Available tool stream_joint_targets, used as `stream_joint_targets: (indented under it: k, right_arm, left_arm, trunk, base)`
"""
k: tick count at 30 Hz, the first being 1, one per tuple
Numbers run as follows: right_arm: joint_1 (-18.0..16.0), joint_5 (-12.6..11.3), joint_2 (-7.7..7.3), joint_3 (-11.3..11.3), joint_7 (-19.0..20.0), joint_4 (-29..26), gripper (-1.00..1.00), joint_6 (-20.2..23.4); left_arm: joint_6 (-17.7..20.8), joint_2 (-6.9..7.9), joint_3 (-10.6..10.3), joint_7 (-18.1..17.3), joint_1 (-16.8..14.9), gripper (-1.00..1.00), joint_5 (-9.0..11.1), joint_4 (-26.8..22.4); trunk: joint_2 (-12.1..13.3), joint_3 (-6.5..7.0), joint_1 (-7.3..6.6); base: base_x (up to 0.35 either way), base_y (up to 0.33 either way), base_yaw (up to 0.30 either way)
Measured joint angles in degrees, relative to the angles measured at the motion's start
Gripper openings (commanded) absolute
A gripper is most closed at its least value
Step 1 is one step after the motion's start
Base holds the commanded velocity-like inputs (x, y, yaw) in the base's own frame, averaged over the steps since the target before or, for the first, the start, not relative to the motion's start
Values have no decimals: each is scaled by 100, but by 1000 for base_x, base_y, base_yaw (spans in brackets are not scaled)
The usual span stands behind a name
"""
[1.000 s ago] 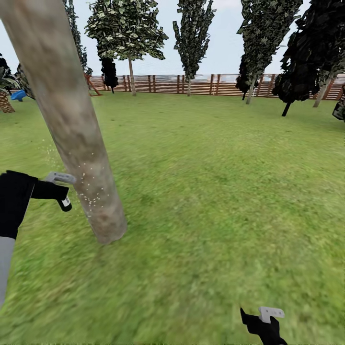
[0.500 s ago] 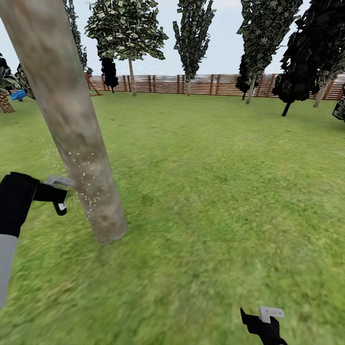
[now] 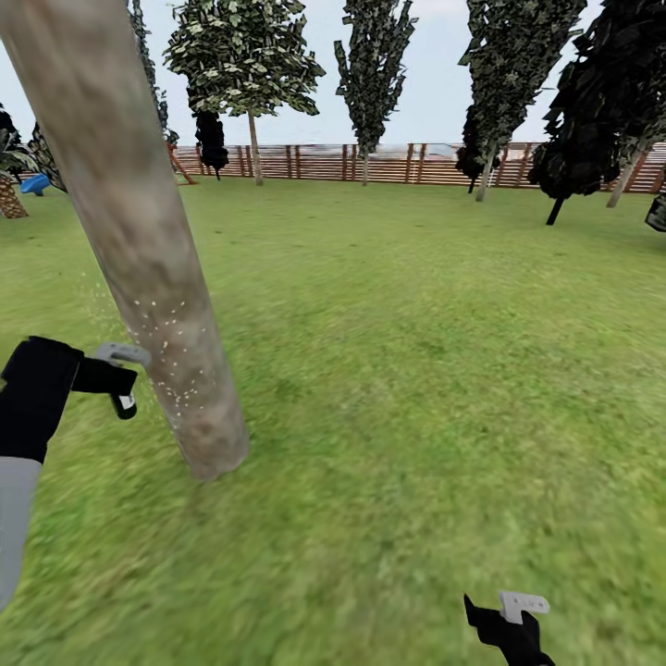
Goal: In the garden, pick up the pesticide atomizer on the floor and spray pesticide onto both trees until each tree trunk is fully covered.
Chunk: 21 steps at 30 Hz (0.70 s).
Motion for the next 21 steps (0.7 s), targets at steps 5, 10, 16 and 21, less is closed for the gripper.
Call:
stream_joint_targets:
  k: [5,10,16,21]
  right_arm:
    - [0,0,0,1,1,-2,100,-1]
    - [0,0,9,8,0,-1,100,-1]
    - [0,8,48,10,3,-2,100,-1]
    - [0,22,53,9,8,2,100,0]
  left_arm:
    - [-53,16,185,32,118,-100,-52,70]
    - [-90,-41,449,506,925,-100,-8,13]
    - [-1282,-812,1695,1271,1746,-100,43,192]
    - [-2631,-1311,2375,1948,2227,-100,54,932]
  trunk:
    - [0,0,0]
    - [0,-1,0]
    - [0,-1,1]
    - [0,-1,0]
  base:
    - [159,137,0]
    - [5,5,0]
    - [0,0,0]
    - [0,0,0]
